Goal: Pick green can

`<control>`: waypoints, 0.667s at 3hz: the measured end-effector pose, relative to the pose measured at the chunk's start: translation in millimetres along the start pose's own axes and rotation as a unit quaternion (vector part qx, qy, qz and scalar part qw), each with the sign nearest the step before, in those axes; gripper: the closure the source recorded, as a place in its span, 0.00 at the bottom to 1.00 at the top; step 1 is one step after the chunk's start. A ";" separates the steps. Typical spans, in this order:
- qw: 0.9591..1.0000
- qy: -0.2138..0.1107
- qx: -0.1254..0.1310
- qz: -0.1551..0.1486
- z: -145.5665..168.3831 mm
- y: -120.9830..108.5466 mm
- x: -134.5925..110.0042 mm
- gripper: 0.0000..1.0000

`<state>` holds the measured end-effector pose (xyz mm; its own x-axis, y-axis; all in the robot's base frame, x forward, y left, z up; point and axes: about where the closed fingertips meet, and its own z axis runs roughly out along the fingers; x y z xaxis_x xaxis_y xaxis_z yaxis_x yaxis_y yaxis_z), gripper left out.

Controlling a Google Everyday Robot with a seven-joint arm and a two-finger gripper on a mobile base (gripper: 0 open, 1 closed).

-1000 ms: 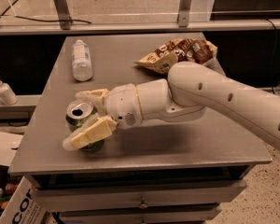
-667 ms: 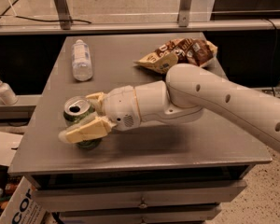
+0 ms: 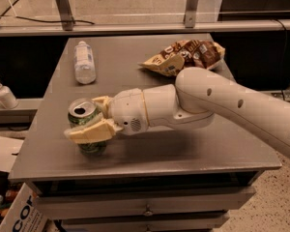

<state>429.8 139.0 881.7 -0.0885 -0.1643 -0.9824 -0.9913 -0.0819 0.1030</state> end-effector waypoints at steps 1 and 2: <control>0.999 -0.016 0.025 -0.011 -25.7 -11.3 -19.7 1.00; 0.998 -0.033 0.055 -0.029 -61.5 -24.4 -50.1 1.00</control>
Offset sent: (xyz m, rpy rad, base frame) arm 0.0631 -0.0937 0.1003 0.1033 -0.1245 -0.1863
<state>464.4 88.8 938.0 -0.0330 -0.0977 -0.9947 -0.9993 0.0185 0.0314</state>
